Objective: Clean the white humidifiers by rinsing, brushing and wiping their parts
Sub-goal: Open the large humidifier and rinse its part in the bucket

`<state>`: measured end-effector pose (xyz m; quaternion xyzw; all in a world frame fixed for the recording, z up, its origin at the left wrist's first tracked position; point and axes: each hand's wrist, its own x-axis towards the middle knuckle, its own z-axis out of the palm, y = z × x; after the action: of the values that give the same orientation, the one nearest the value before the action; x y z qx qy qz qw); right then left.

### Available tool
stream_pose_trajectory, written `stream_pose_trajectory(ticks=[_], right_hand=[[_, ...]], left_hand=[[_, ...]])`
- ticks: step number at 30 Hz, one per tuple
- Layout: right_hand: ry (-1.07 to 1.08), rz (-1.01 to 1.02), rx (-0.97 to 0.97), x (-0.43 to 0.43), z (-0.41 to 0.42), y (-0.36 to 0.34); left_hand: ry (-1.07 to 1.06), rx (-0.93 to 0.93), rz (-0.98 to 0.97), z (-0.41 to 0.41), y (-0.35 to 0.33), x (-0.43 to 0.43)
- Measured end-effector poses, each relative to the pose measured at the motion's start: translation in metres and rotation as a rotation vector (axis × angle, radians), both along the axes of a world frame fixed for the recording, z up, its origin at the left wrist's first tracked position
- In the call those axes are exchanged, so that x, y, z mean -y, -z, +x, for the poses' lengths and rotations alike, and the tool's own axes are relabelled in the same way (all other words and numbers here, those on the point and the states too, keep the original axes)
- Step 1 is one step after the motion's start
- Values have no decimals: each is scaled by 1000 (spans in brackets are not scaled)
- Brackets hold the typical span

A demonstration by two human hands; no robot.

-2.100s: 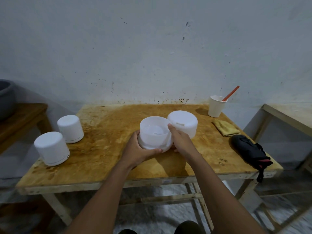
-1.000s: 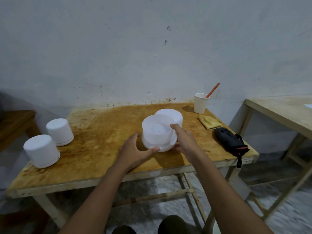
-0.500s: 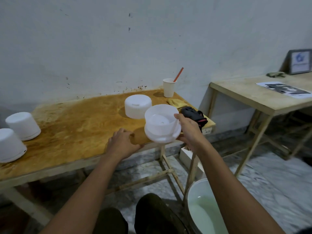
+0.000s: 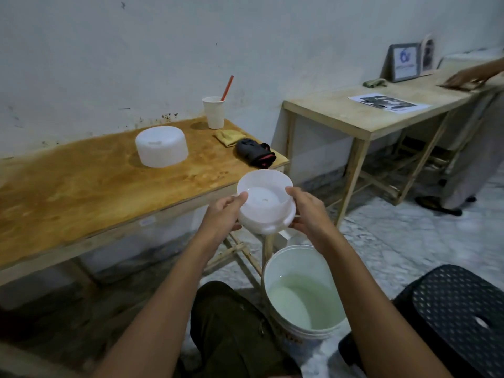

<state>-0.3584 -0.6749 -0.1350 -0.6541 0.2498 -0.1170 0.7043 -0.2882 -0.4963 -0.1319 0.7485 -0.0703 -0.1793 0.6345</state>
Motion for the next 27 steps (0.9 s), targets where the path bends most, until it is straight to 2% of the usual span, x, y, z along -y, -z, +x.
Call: stream_pose_trajectory(ticks=[8, 14, 20, 23, 27], right_hand=[[123, 20, -46, 40, -27, 62], [236, 164, -120, 72, -24, 129], [259, 266, -176, 100, -17, 190], [250, 233, -181, 110, -13, 215], [284, 128, -193, 118, -9, 252]], left_hand=[[88, -70, 37, -11, 49, 51], [161, -179, 121, 11, 116, 94], [233, -317, 242, 34, 187, 130], [266, -351, 308, 37, 216, 141], [184, -345, 453, 41, 262, 147]])
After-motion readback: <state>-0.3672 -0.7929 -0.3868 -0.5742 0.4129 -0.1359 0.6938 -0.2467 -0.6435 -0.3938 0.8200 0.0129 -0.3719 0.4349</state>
